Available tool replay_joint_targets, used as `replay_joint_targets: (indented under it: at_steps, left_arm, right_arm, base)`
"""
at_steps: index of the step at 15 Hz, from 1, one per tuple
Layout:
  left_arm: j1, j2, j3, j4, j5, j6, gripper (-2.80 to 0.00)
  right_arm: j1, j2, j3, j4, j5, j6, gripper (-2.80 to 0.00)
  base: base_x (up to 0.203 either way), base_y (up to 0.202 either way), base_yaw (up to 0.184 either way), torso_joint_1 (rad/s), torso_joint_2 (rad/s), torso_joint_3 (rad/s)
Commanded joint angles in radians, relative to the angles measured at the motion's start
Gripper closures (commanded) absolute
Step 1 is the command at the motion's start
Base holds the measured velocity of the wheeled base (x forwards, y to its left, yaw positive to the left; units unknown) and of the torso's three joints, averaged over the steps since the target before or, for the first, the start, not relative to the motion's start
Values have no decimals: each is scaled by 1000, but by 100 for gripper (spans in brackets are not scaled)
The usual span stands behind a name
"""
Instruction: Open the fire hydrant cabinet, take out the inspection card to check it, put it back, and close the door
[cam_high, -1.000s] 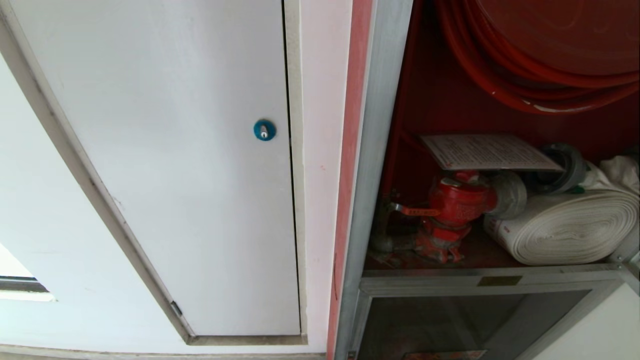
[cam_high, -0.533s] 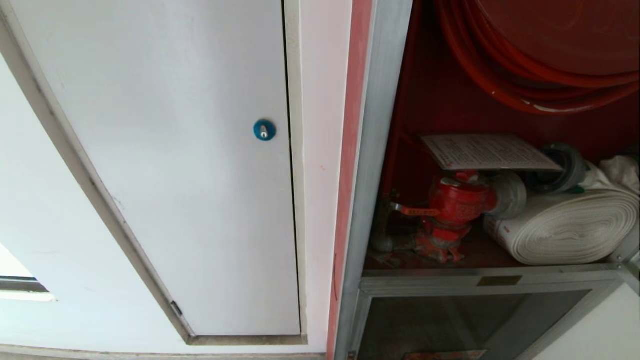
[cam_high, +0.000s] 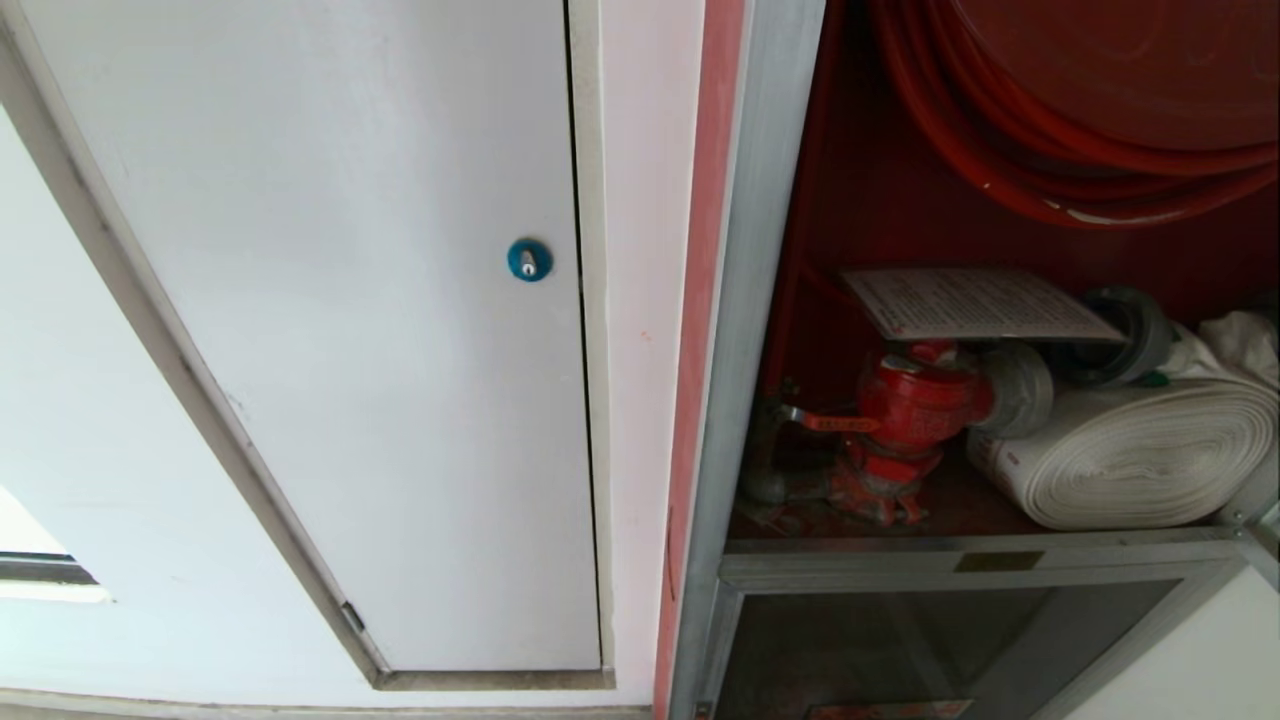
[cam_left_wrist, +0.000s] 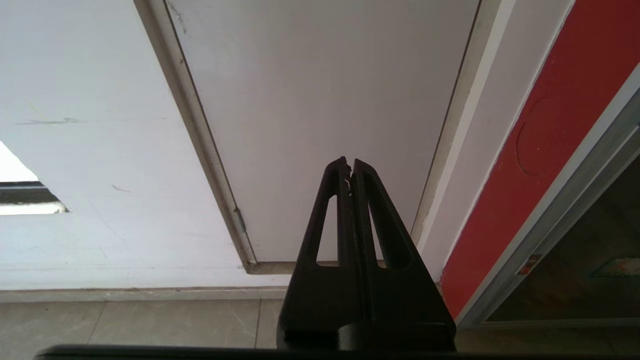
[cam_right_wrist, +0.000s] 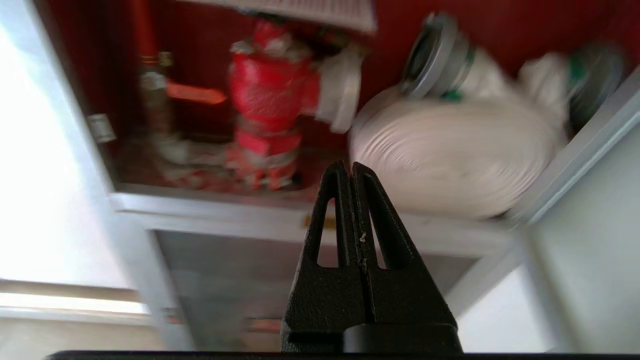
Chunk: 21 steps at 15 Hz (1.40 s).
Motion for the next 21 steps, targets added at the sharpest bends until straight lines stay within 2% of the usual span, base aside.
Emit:
replay_joint_targets:
  at_steps: [1, 6, 9, 13, 14, 16, 21]
  left_arm:
    - [0, 1, 0, 0, 0, 2, 0]
    - [0, 1, 0, 0, 0, 2, 0]
    - [0, 1, 0, 0, 0, 0, 0]
    - [0, 1, 0, 0, 0, 0, 0]
    - [0, 1, 0, 0, 0, 0, 0]
    - [0, 1, 0, 0, 0, 1, 0]
    - [0, 1, 0, 0, 0, 1, 0]
  right_arm:
    - [0, 187, -61, -18, -6, -66, 0]
    - [-1, 372, -204, -30, -29, -386, 0]
    - [-2, 454, -232, -29, -91, -600, 0]
    - [10, 486, -257, -1, -180, -731, 0]
    - [11, 485, -260, 22, -195, -740, 0]
    - [11, 483, -274, 57, -202, -766, 0]
    - [12, 505, -280, 84, -218, -893, 0]
  base:
    - [0, 0, 0, 0, 0, 0]
    - [0, 0, 0, 0, 0, 0]
    - [0, 0, 0, 0, 0, 0]
    - [0, 0, 0, 0, 0, 0]
    - [0, 0, 0, 0, 0, 0]
    - [0, 0, 0, 0, 0, 0]
    - [0, 0, 0, 0, 0, 0]
